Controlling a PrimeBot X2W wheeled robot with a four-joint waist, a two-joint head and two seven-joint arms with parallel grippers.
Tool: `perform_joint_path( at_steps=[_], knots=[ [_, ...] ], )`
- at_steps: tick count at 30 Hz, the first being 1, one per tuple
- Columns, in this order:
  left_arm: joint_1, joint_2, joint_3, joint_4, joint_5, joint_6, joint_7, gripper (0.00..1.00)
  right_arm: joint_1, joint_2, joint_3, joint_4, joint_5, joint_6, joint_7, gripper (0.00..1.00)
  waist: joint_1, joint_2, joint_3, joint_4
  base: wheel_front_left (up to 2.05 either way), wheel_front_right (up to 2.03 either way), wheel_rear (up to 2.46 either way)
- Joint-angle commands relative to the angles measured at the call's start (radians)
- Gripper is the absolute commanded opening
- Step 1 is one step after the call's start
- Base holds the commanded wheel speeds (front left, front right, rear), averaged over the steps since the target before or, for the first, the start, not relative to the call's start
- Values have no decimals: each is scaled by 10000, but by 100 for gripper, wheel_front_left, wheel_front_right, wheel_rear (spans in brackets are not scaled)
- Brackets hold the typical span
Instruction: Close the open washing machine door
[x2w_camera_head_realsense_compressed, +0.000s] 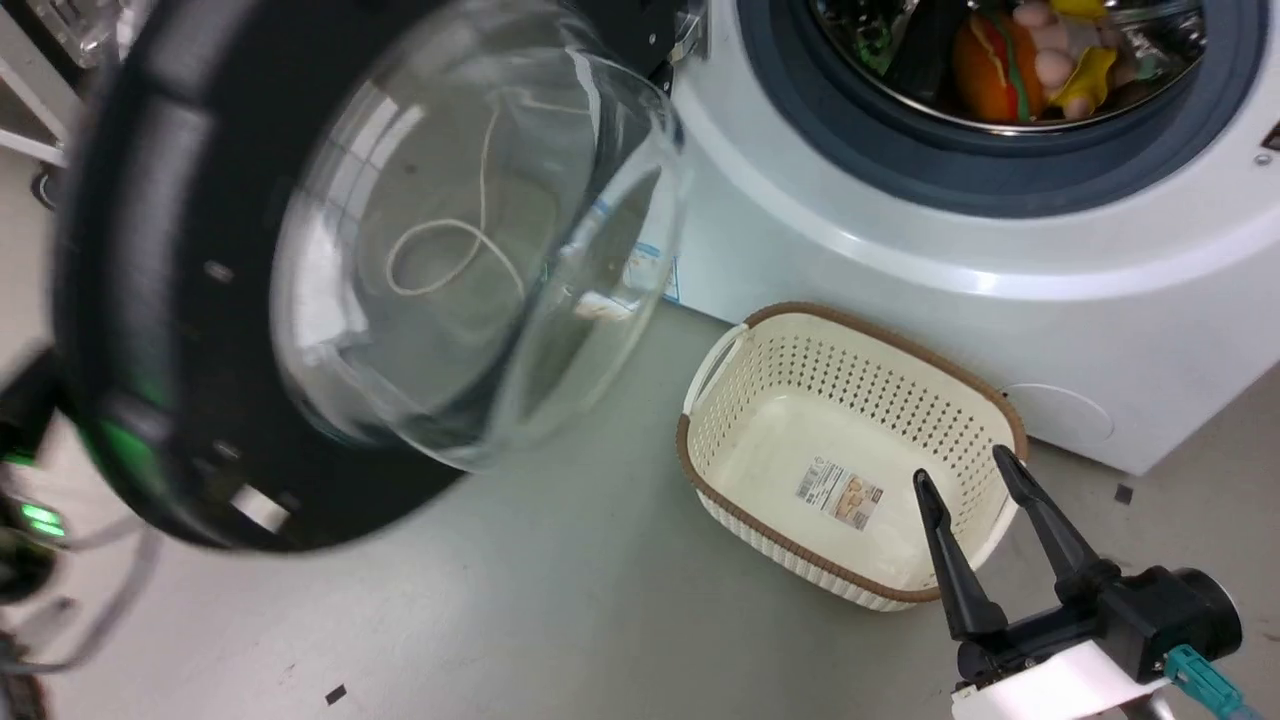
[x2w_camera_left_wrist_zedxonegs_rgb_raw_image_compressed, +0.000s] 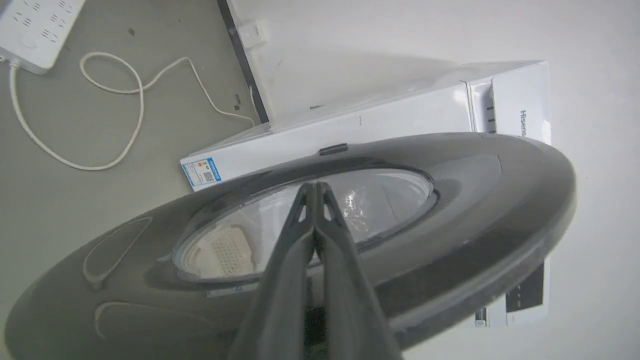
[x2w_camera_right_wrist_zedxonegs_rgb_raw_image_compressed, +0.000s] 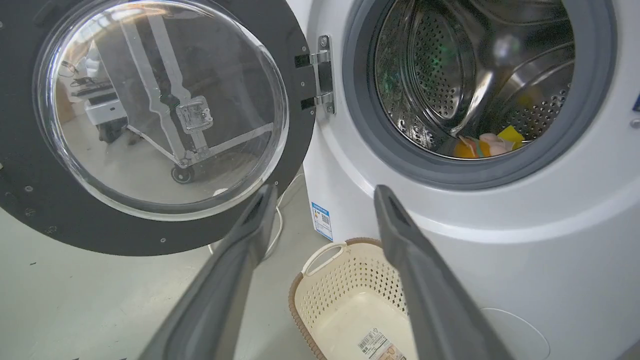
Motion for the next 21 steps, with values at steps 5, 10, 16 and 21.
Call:
perform_joint_path(
  at_steps=[5,10,16,21],
  knots=[
    [947,-957,-722,-712,-671,-222,1200,0,-62,135,-272,147,-22,8,-45,100,0,0,-407,-156,0,0,0],
    [1944,-1708,-1225,-1631,-1174,-126,1935,0,14,386,-626,274,-153,8,-45,100,0,0,-941,-543,0,0,0],
    [3206,-2196,-2189,-2537,-1728,-13,1997,0,164,627,-1190,354,-285,8,-45,100,0,0,-1343,-1314,0,0,0],
    [4138,-2251,-3557,-2847,-2667,-147,1152,0,273,720,-1609,371,-353,8,-45,100,0,0,-1397,-2233,0,0,0]
  ],
)
